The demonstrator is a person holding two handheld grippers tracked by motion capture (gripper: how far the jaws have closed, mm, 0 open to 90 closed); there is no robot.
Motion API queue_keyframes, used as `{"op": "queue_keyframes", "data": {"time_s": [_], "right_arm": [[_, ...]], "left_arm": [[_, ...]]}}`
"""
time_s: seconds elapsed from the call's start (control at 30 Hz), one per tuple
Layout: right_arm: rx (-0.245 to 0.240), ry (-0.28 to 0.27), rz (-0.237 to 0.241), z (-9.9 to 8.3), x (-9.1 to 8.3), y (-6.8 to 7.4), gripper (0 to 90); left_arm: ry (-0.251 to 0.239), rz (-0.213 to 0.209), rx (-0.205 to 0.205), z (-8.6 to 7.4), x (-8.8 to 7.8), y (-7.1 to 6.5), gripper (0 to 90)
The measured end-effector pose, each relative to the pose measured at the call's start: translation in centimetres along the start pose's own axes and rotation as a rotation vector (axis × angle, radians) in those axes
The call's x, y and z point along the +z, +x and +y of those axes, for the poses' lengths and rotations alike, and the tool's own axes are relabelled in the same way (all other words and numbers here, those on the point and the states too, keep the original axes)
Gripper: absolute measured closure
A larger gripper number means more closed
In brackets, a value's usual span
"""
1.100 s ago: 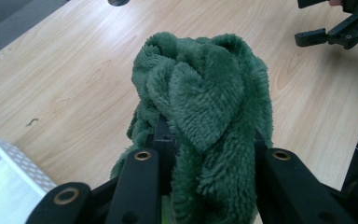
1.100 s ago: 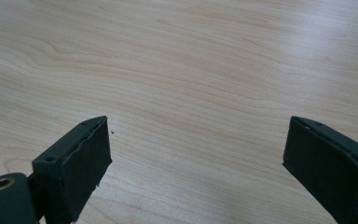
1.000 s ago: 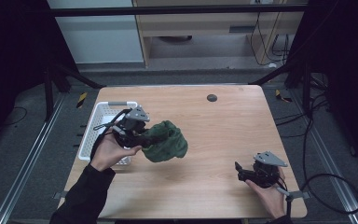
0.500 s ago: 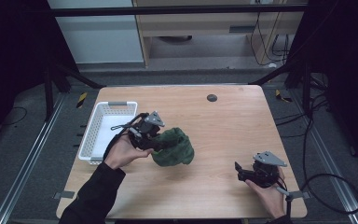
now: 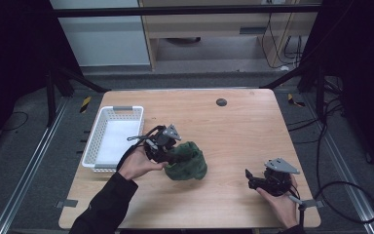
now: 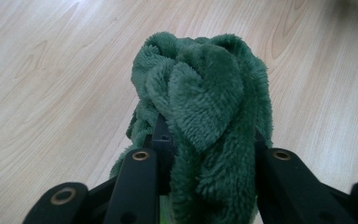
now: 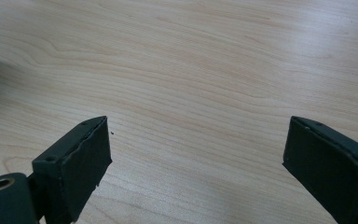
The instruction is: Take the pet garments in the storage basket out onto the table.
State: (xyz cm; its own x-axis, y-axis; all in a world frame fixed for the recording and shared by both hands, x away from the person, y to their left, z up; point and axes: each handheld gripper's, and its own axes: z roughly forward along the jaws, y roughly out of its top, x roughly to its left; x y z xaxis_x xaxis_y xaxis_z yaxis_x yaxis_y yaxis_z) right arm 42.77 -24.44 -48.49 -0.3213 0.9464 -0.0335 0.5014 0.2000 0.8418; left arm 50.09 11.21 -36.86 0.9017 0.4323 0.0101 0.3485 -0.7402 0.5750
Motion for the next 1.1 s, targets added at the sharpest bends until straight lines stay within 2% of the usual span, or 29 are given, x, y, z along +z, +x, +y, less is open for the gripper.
{"op": "queue_keyframes", "data": {"time_s": [0.13,0.83,1.1], "right_arm": [[0.005,0.002,0.001,0.0,0.0,0.0,7.4],[0.003,0.008,0.003,0.0,0.1,0.1,7.4],[0.007,0.011,0.003,0.0,0.0,0.0,7.3]], "left_arm": [[0.002,-0.008,-0.003,-0.1,0.5,-0.1,67.4],[0.035,-0.034,0.034,-0.4,4.2,-1.3,66.1],[0.056,-0.028,0.03,-0.6,4.9,-1.4,60.4]]}}
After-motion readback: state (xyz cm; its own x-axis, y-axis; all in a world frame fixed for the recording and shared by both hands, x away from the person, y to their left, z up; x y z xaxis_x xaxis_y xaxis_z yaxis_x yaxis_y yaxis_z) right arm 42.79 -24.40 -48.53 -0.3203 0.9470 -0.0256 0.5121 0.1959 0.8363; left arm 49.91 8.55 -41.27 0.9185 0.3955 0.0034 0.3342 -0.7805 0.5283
